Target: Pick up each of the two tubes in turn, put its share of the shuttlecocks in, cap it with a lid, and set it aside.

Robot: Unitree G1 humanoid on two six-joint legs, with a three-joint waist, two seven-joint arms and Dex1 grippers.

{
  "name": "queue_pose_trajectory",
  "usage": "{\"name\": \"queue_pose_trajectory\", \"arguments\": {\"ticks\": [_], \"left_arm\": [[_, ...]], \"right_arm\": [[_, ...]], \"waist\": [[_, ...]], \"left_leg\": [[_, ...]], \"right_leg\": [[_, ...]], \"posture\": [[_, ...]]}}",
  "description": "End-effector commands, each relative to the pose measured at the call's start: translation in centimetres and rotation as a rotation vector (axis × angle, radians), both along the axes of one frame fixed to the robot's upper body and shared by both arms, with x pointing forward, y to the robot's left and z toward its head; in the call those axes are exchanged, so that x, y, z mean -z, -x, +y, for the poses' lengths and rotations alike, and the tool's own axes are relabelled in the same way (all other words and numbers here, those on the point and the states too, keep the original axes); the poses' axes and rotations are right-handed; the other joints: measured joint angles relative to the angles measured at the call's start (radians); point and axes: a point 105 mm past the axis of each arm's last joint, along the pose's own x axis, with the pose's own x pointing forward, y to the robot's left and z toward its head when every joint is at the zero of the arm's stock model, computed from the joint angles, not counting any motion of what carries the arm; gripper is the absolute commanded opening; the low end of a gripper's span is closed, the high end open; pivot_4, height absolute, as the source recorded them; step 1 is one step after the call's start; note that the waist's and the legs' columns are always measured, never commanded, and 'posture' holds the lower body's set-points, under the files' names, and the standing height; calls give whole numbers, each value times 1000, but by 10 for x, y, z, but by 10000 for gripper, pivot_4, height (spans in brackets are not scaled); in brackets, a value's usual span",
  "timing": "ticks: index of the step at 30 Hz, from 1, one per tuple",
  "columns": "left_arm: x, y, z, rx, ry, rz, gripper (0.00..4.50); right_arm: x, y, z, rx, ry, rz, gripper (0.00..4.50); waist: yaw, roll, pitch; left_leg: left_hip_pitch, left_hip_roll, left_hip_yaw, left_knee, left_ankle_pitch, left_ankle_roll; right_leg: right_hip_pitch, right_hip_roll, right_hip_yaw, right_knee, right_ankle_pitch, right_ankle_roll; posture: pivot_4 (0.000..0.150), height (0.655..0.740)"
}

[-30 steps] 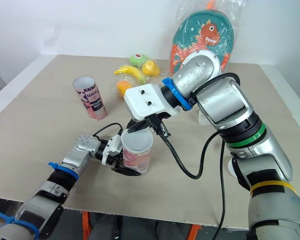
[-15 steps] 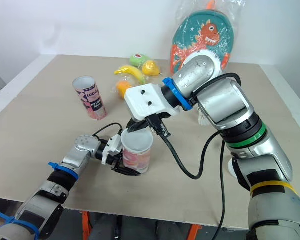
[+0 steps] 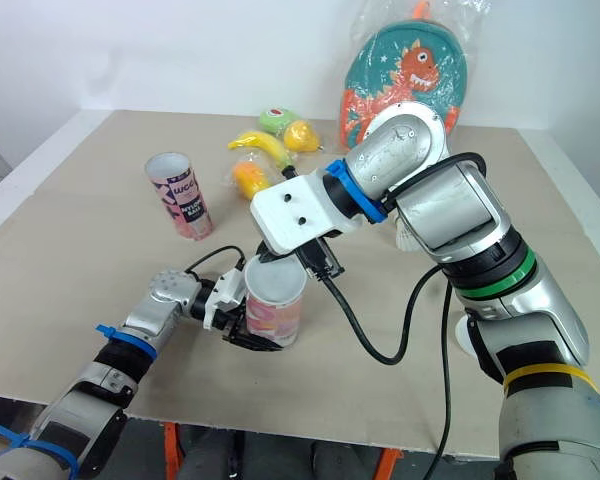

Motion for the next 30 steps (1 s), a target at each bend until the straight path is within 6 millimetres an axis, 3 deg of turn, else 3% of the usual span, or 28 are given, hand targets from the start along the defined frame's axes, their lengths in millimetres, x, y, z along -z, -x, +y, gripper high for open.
{"name": "queue_pose_trajectory", "arguments": {"ticks": [1,6,13,20,23,26,28,30], "left_arm": [[19,-1,13,-66,-50,69,30439],[19,-1,13,-66,-50,69,30439],[18,-2,9,-67,-44,69,30439],[18,0,8,-74,-38,73,30439],[19,1,9,-74,-38,74,30439],[19,2,8,-74,-38,77,30439],[19,2,7,-72,-37,77,30439],[18,2,7,-72,-37,77,30439]], "right_arm": [[10,11,-6,-27,50,54,393],[12,13,-6,-26,52,64,393],[35,9,-4,3,52,148,393],[32,-9,6,66,-32,174,28612],[3,-19,12,113,-161,188,41207],[-21,-22,8,137,-244,232,41207],[-38,-13,-10,125,-290,288,41207],[-40,-8,-19,126,-300,313,41207]], "waist": [[0,0,0],[0,0,0],[0,-2,-1],[-1,-2,-3],[-2,-2,-3],[-2,-2,-3],[2,-3,-2],[6,-4,-1]], "left_leg": [[0,0,0,0,0,0],[0,0,0,0,0,0],[0,0,0,-1,0,0],[4,0,0,-1,0,0],[4,0,0,-1,0,0],[4,0,0,-2,0,0],[3,0,0,-3,0,0],[0,-1,-1,-3,0,0]], "right_leg": [[0,0,0,0,0,0],[0,0,0,0,0,0],[1,0,0,0,0,0],[2,0,0,0,0,-1],[3,0,0,0,0,-1],[2,0,0,0,0,-1],[1,0,0,0,0,-1],[1,0,0,0,1,-1]], "posture": [[1500,7400],[1500,7400],[1500,7400],[1500,7400],[1500,7400],[1500,7400],[1500,7400],[1500,7400]]}}
